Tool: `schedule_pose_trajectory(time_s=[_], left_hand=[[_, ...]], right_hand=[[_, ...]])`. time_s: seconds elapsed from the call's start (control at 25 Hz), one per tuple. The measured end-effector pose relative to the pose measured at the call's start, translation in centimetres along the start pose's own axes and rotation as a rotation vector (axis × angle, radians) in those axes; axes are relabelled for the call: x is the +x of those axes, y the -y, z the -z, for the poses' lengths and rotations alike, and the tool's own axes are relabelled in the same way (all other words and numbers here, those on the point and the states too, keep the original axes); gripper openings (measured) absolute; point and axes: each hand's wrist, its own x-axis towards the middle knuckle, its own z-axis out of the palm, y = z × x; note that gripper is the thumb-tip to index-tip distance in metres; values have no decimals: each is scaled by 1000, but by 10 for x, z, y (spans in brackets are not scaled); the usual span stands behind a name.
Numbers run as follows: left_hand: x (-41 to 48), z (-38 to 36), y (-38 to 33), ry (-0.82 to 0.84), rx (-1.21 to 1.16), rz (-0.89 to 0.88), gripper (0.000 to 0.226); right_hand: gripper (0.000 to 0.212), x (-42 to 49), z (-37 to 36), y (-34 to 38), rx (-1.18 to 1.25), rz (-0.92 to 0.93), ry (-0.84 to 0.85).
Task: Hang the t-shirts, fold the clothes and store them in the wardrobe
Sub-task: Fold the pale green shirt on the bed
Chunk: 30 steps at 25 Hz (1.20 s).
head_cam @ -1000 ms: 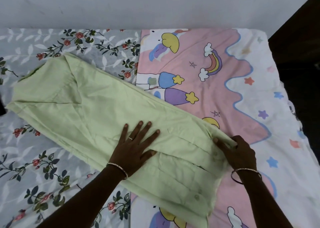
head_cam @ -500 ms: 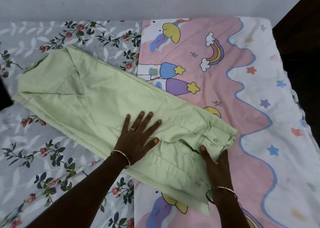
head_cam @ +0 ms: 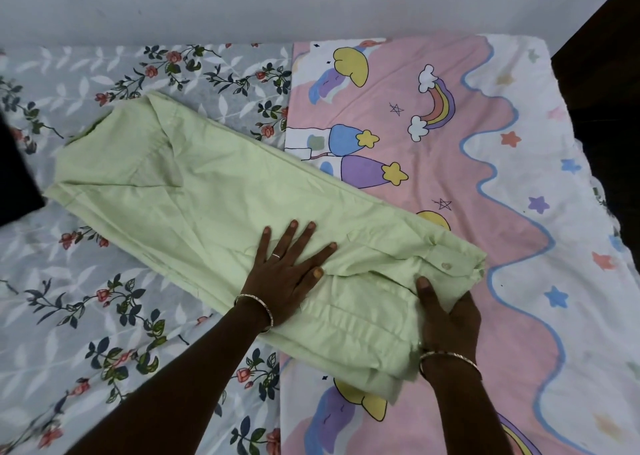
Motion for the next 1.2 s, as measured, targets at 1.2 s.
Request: schedule_pose_trajectory(time_s=[1.2], left_hand=[[-33,76,83,215,-2308,807,81]], right_hand=[[44,-66,-218,188,-89,472,335]])
